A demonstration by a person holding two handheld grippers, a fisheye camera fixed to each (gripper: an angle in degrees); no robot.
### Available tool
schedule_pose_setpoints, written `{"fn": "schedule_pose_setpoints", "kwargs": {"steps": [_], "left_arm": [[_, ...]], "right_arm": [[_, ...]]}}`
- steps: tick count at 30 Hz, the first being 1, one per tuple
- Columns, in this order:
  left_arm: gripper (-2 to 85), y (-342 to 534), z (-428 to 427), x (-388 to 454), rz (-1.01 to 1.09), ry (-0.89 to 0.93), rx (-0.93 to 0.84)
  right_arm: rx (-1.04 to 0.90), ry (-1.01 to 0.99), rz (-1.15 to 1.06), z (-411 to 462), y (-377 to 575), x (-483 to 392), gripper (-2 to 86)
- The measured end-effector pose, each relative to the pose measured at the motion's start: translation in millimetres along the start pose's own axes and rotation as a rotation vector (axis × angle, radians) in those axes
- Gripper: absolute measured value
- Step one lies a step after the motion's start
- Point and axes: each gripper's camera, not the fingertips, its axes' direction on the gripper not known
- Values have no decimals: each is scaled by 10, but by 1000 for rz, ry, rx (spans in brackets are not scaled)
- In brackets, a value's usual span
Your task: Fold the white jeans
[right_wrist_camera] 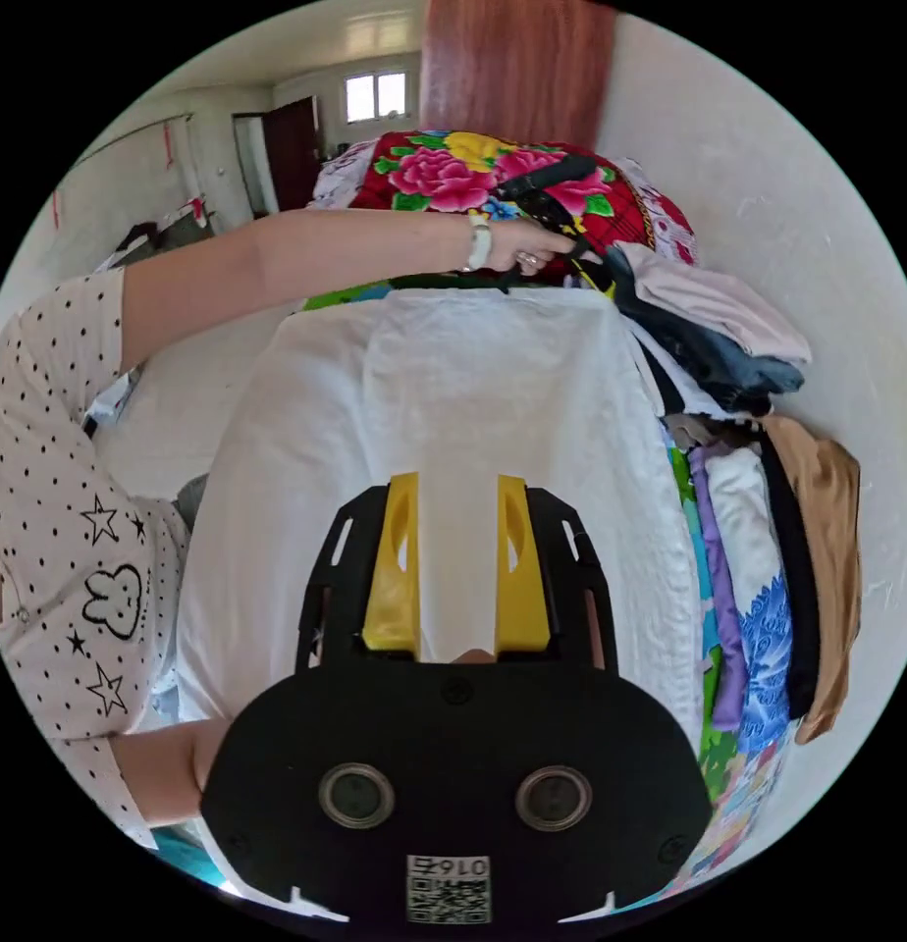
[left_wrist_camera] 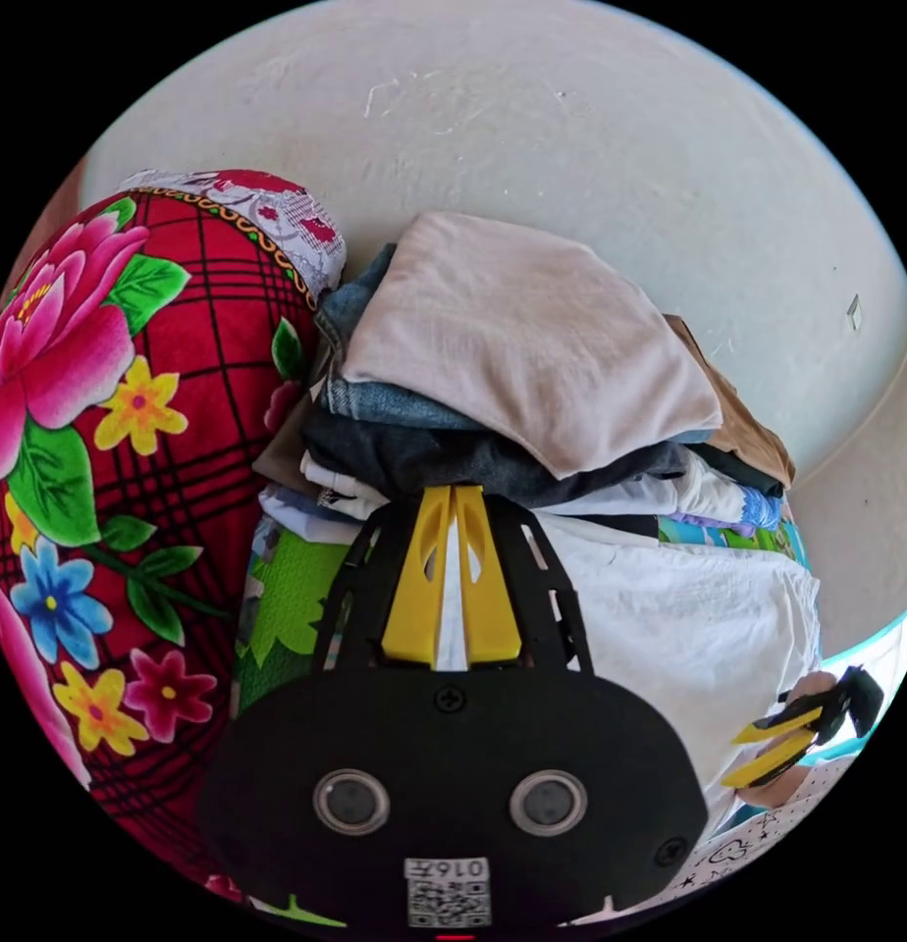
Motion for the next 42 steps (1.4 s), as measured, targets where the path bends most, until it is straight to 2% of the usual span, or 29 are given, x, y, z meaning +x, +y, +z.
{"fn": "schedule_pose_setpoints", "kwargs": {"steps": [3,6,9,15,19,21,23,27,28,31,33,35,39,41,42], "left_arm": [[-10,6,-63,13,16,6,11],[-10,16,-149,42,12,2,26],[-10,-38,-292,117,25,-23,26],[-9,-109,-573,178,80,-40,96],[-7,-72,-597,-10,2,44,123],[-2,-67,-787,-163,-15,123,123],[5,-16,-1056,-270,-22,92,136],[32,315,-1810,-272,80,-8,127],[36,399,-1897,-233,101,15,119],[36,944,-2205,113,172,294,63],[32,1495,-2322,668,296,497,9],[35,1893,-2369,1128,369,530,-37],[38,2497,-2576,1963,502,465,-12],[38,2603,-2665,2152,508,419,22],[38,2635,-2711,2229,499,404,36]], "right_arm": [[-46,26,-152,65,-247,-311,113],[-193,14,-241,373,-516,-486,79],[-268,60,-199,507,-692,-443,31],[11,184,-6,-325,-579,-179,18],[-183,82,-71,72,-599,-281,41],[-200,92,-36,39,-576,-291,59],[-78,65,-18,-356,-398,-277,102],[162,29,115,-1173,-1,-126,113],[275,43,176,-1499,179,-98,108],[573,102,375,-2358,702,-166,82],[698,194,390,-2842,1044,-435,73],[770,401,358,-3531,1505,-957,71],[877,767,351,-4601,2451,-1811,70],[917,991,468,-5303,3217,-2271,65],[929,1040,519,-5470,3426,-2375,61]]}}
